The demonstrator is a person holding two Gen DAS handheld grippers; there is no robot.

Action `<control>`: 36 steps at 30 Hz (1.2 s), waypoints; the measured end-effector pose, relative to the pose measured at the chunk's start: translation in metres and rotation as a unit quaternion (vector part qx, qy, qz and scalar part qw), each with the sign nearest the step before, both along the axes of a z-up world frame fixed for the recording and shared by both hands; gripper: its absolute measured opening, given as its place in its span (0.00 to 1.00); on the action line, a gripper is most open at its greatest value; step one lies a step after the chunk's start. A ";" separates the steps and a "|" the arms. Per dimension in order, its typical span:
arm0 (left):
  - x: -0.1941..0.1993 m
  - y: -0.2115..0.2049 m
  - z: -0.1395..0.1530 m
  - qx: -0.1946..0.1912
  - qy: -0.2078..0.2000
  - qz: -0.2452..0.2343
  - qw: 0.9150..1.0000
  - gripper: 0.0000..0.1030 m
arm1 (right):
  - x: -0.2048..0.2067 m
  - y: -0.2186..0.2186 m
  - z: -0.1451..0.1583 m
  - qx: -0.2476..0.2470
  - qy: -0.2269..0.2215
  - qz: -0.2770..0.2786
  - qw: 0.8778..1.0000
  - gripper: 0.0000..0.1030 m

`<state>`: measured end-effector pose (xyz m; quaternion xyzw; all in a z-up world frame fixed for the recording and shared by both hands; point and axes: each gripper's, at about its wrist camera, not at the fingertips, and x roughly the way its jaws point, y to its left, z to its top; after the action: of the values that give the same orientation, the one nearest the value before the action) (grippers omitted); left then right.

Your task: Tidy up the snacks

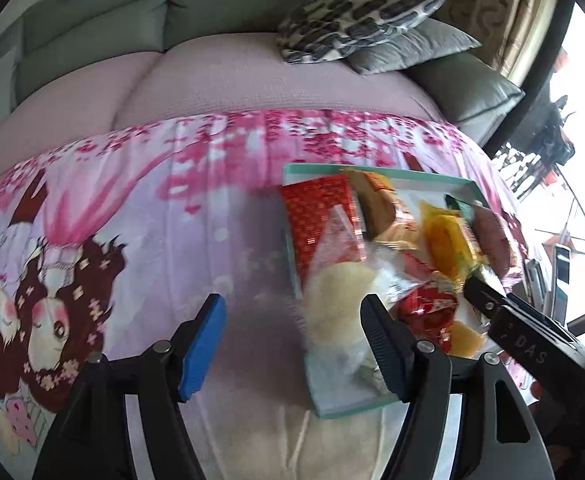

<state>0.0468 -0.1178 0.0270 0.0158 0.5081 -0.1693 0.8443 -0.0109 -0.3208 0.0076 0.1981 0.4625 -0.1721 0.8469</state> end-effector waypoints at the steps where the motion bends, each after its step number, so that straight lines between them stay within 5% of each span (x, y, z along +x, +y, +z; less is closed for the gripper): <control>1: 0.000 0.005 -0.001 0.003 0.000 0.008 1.000 0.69 | -0.001 0.001 0.001 -0.002 -0.001 0.001 1.000 0.70; 5: -0.004 0.022 -0.002 0.019 -0.013 0.036 0.999 0.82 | -0.004 0.004 0.007 -0.005 -0.012 -0.003 1.000 0.84; 12: -0.012 0.048 -0.009 0.044 -0.021 0.071 0.996 0.87 | -0.015 0.020 0.015 -0.017 -0.027 0.009 0.999 0.91; 13: -0.013 0.050 -0.010 0.048 -0.023 0.074 0.996 0.87 | -0.017 0.023 0.015 -0.019 -0.028 0.013 0.999 1.00; 36: -0.046 0.079 -0.025 0.115 -0.002 0.129 0.985 0.87 | -0.046 0.077 -0.006 -0.050 0.008 0.075 0.996 1.00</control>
<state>0.0012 -0.0388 0.0020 0.0476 0.5204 0.0009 0.8526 -0.0566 -0.2434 0.0016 0.1187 0.4734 -0.1325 0.8627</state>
